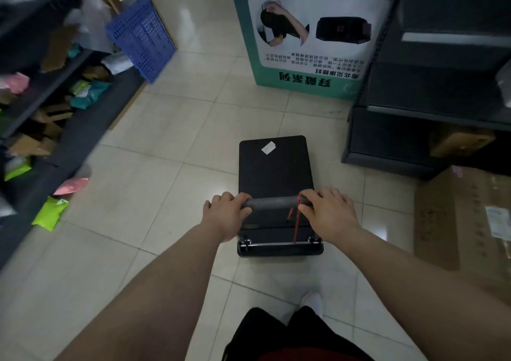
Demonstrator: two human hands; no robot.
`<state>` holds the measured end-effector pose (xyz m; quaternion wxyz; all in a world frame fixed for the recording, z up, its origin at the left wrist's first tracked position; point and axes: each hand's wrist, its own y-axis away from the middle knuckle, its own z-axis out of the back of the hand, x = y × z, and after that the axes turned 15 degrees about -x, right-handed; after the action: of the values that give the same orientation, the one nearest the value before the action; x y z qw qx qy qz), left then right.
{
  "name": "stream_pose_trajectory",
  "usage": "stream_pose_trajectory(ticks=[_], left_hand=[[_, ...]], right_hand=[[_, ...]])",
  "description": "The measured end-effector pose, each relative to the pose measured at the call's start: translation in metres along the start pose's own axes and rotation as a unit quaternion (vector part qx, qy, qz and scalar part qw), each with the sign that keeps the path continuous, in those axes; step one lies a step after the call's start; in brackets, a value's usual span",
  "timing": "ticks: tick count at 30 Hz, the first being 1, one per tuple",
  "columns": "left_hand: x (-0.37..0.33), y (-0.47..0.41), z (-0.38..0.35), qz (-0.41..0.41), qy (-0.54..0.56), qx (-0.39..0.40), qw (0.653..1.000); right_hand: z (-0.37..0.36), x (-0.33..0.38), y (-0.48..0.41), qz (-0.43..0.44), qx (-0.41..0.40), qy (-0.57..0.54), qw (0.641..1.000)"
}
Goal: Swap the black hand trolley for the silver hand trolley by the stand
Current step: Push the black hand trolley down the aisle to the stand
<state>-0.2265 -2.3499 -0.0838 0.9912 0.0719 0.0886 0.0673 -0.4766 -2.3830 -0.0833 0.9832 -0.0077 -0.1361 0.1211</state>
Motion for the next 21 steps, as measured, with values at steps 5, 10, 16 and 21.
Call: stream_pose_trajectory(ticks=[5, 10, 16, 21], left_hand=[[-0.016, -0.064, 0.009, -0.001, 0.006, 0.003, 1.0], [-0.015, -0.128, 0.018, -0.005, 0.01, 0.004, 1.0], [0.01, -0.225, 0.036, -0.022, 0.01, -0.001, 1.0], [0.031, -0.297, 0.052, -0.032, 0.007, 0.006, 0.999]], right_hand=[[0.006, -0.02, -0.073, -0.017, 0.038, 0.0, 0.999], [0.006, -0.024, -0.14, -0.035, 0.054, -0.016, 0.998], [-0.001, -0.007, -0.23, -0.054, 0.052, -0.022, 0.997], [-0.014, 0.008, -0.295, -0.069, 0.038, -0.032, 0.996]])
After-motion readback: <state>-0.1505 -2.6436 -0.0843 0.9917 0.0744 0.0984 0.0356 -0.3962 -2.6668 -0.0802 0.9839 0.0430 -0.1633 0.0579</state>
